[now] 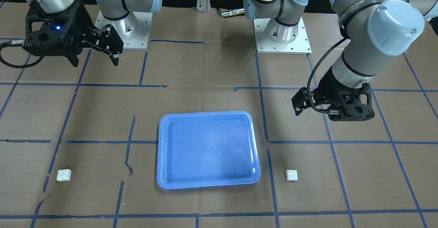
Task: Assemble white blocks and place on blue tray
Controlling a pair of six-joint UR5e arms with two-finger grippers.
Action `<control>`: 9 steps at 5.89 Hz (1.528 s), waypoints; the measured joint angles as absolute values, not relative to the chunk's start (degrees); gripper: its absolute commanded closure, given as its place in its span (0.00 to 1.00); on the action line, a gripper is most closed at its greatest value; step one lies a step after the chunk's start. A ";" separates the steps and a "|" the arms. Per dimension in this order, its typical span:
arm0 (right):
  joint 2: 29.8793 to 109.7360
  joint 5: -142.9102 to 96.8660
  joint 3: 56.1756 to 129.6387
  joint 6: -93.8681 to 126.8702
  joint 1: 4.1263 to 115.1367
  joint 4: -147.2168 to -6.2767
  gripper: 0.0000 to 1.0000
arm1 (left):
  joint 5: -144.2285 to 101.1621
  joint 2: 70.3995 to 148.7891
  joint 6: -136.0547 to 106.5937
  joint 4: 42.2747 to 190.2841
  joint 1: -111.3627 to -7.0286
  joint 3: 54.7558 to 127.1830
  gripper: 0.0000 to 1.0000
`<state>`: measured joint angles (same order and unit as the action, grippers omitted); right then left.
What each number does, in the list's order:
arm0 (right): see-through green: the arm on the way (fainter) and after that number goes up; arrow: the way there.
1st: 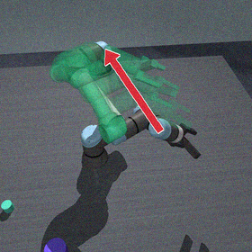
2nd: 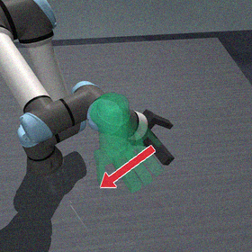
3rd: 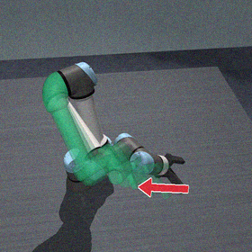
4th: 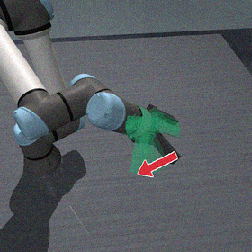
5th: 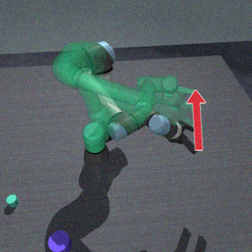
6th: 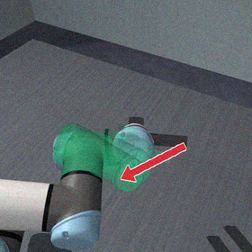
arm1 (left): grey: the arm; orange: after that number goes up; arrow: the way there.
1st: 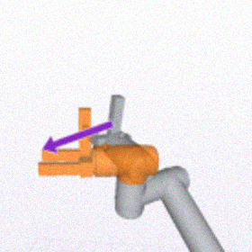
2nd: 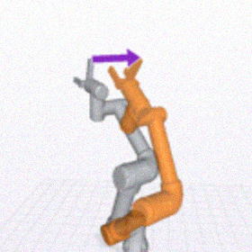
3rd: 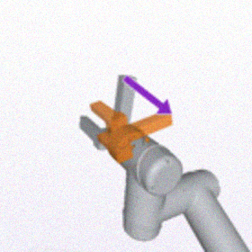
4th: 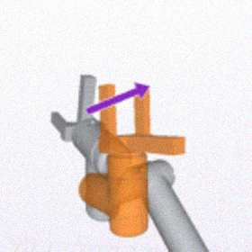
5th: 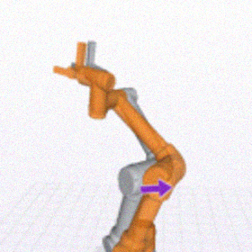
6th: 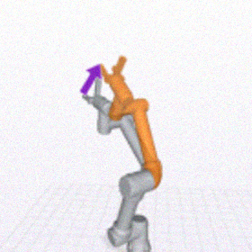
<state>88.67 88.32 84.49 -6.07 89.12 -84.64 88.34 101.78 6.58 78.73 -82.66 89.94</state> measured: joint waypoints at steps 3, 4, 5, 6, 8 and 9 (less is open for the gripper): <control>87.01 88.55 84.47 -34.10 88.29 -86.14 0.00 | 88.01 113.50 10.29 62.02 -81.85 92.04 0.01; 85.78 88.50 84.35 -47.57 87.18 -87.88 0.00 | 87.93 117.17 10.50 55.54 -81.86 93.45 0.01; 84.30 88.28 84.14 -61.75 84.53 -89.31 0.00 | 87.87 120.34 10.62 50.89 -81.98 94.22 0.01; 82.39 87.99 83.79 -76.90 80.62 -90.33 0.01 | 87.79 122.48 11.26 48.45 -82.24 94.57 0.01; 77.87 87.40 82.91 -101.93 74.12 -94.37 0.01 | 87.79 123.94 13.47 47.30 -82.57 95.39 0.34; 74.64 85.49 81.09 -110.19 71.48 -95.46 0.00 | 87.80 124.32 13.86 46.82 -82.60 95.53 0.67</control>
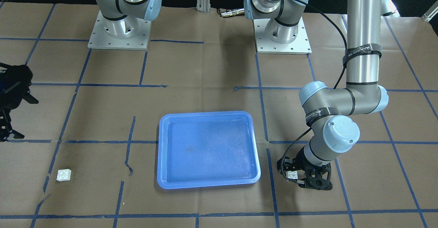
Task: Assemble white blocks and place on blue tray
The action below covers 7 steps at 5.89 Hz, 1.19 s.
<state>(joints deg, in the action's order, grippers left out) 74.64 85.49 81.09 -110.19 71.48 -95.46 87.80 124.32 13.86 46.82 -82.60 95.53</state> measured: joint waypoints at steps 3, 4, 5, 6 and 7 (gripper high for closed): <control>61.76 72.18 75.13 -122.16 64.69 -95.71 0.00 | 87.80 123.26 15.64 46.07 -82.65 95.62 0.95; 57.79 66.96 74.90 -125.72 62.95 -95.74 0.00 | 87.80 122.26 19.93 46.05 -83.21 95.66 0.95; 54.25 61.88 75.04 -128.80 61.77 -95.76 0.00 | 87.83 120.73 26.29 46.27 -85.47 95.66 0.95; 51.35 59.41 75.28 -131.46 61.09 -95.73 0.00 | 87.90 119.29 32.95 47.17 -89.53 95.64 0.95; 49.15 57.76 75.49 -134.46 60.85 -95.60 0.00 | 87.95 118.17 40.77 48.17 -94.25 95.63 0.95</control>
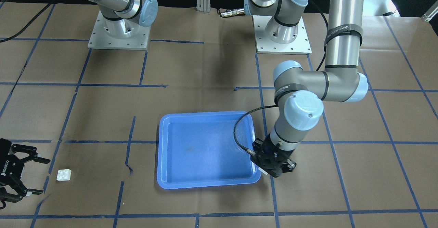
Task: Assemble white blocks and place on blue tray
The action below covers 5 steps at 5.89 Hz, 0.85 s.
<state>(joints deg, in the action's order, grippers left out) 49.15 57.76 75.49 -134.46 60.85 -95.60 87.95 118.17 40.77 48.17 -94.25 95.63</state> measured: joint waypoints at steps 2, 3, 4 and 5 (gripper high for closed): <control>46.86 55.99 76.66 -136.54 60.74 -95.47 0.01 | 88.11 118.17 58.98 48.65 -101.94 95.78 0.95; 46.58 55.99 77.85 -136.70 60.73 -95.78 0.01 | 88.41 118.81 64.30 48.93 -105.61 96.08 0.97; 46.53 56.24 78.73 -136.74 60.74 -95.92 0.20 | 88.54 119.34 67.00 49.50 -108.07 96.78 0.97; 46.50 56.52 79.03 -136.73 60.73 -95.96 0.32 | 88.58 119.51 69.51 49.85 -109.00 97.92 0.97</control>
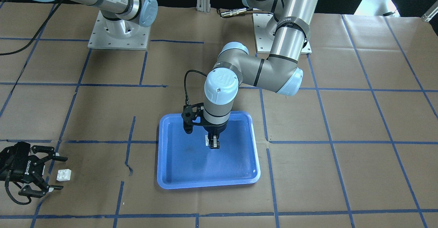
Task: Assemble white blocks and place on blue tray
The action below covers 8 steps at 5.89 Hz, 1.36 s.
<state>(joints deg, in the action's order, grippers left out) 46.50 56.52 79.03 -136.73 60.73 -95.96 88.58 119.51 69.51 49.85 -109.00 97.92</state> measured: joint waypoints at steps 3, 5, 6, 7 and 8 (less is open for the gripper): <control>46.66 56.60 78.84 -136.53 60.54 -96.04 0.58 | 88.58 119.41 70.08 49.56 -109.12 99.66 0.97; 46.73 56.60 78.57 -136.50 60.47 -96.13 0.74 | 88.59 119.71 67.29 48.94 -108.94 99.71 0.97; 46.82 56.60 78.43 -136.49 60.40 -96.13 0.75 | 88.57 120.34 66.99 48.14 -108.91 99.66 0.97; 47.00 56.60 78.16 -136.42 60.34 -96.09 0.75 | 88.53 120.99 66.96 47.30 -108.90 99.66 0.96; 47.60 56.68 77.68 -136.16 60.31 -95.88 0.75 | 88.51 121.34 67.02 46.42 -108.90 99.70 0.41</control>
